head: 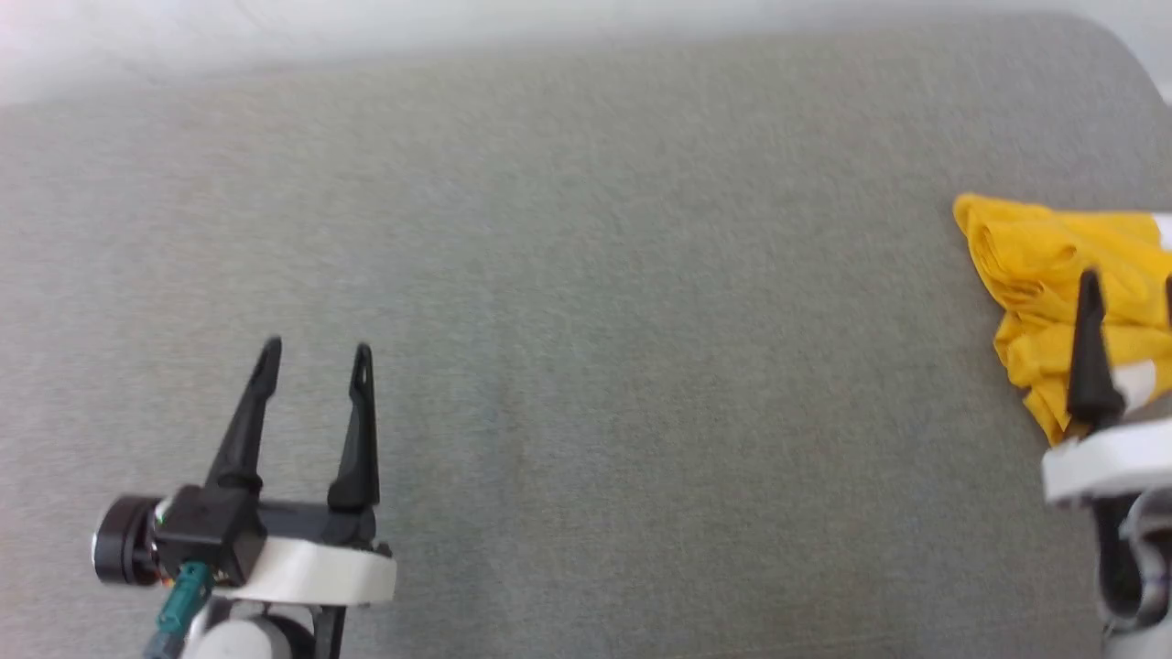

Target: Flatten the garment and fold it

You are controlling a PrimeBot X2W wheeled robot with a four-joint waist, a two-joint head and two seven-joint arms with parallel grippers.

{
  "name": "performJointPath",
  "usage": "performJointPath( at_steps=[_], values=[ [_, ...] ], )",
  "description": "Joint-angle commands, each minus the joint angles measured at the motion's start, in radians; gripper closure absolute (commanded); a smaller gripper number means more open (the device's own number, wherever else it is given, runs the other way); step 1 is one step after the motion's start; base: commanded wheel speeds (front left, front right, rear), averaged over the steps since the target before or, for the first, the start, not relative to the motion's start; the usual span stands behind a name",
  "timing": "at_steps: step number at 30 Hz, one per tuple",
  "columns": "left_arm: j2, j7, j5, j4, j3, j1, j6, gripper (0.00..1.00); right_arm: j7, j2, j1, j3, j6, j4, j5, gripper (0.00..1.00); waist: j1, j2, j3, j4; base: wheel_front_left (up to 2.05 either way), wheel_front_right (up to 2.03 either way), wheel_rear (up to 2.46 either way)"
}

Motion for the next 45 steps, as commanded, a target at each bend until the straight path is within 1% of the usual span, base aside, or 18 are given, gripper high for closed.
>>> performJointPath(
  at_steps=[1, 4, 8, 11, 15, 24, 27, 39, 43, 44, 45],
  values=[
    [-0.004, -0.007, 0.001, 0.011, -0.004, 0.028, 0.013, 0.0, -0.018, 0.012, 0.049, 0.013, -0.002, -0.016, -0.021, 0.0, 0.0002, -0.0001, -0.07, 0.054, 0.0, 0.0, 0.0],
    [-0.01, -0.009, 0.005, 0.026, -0.003, 0.058, 0.026, 0.0, -0.033, 0.018, 0.107, 0.03, -0.002, -0.029, -0.023, 0.0, 0.0002, -0.0001, -0.09, 0.059, 0.0, 0.0, 0.0],
    [-0.014, -0.011, 0.007, 0.038, -0.004, 0.087, 0.033, 0.0, -0.052, 0.019, 0.16, 0.05, -0.002, -0.025, -0.007, 0.0, 0.0002, -0.0001, -0.11, 0.06, 0.0, 0.0, 0.0],
    [-0.015, -0.013, 0.009, 0.044, -0.005, 0.111, 0.035, 0.0, -0.076, 0.019, 0.203, 0.074, -0.002, -0.022, -0.043, 0.0, 0.0002, -0.0001, -0.12, 0.063, 0.0, 0.0, 0.0],
    [-0.019, -0.014, 0.015, 0.038, -0.01, 0.134, 0.035, 0.0, -0.094, 0.019, 0.249, 0.083, -0.002, -0.01, -0.026, 0.0, 0.0002, -0.0001, -0.128, 0.073, 0.0, 0.0, 0.0],
    [-0.045, -0.014, 0.039, -0.006, -0.019, 0.182, 0.046, 0.0, -0.135, 0.019, 0.286, 0.093, -0.002, 0.031, -0.001, 0.0, 0.0002, -0.0001, -0.13, 0.085, 0.0, 0.0, 0.0],
    [-0.043, -0.014, 0.036, -0.004, -0.016, 0.182, 0.032, 0.0, -0.14, 0.019, 0.285, 0.107, -0.002, 0.038, -0.007, 0.0, 0.0002, -0.0001, -0.13, 0.086, 0.0, 0.0, 0.0],
    [-0.052, -0.014, 0.054, -0.014, -0.015, 0.173, 0.012, 0.0, -0.143, 0.019, 0.279, 0.13, -0.002, 0.036, -0.009, 0.0, 0.0002, -0.0001, -0.12, 0.086, 0.0, 0.0, 0.0],
    [-0.054, -0.014, 0.052, -0.018, -0.013, 0.166, 0.0, 0.0, -0.142, 0.019, 0.278, 0.131, -0.002, 0.035, -0.008, 0.0, 0.0002, -0.0001, -0.119, 0.081, 0.0, 0.0, 0.0],
    [-0.05, -0.009, 0.047, -0.014, -0.014, 0.171, 0.004, 1.0, -0.137, 0.016, 0.279, 0.131, 0.0, 0.037, -0.008, 1.0, 0.0002, -0.0001, -0.119, 0.081, 0.0, 0.0, 0.0],
    [-0.05, -0.008, 0.047, -0.013, -0.014, 0.171, 0.004, 1.0, -0.136, 0.016, 0.279, 0.131, 0.0, 0.037, -0.008, 1.0, 0.0002, -0.0001, -0.119, 0.081, 0.0, 0.0, 0.0]
  ],
)
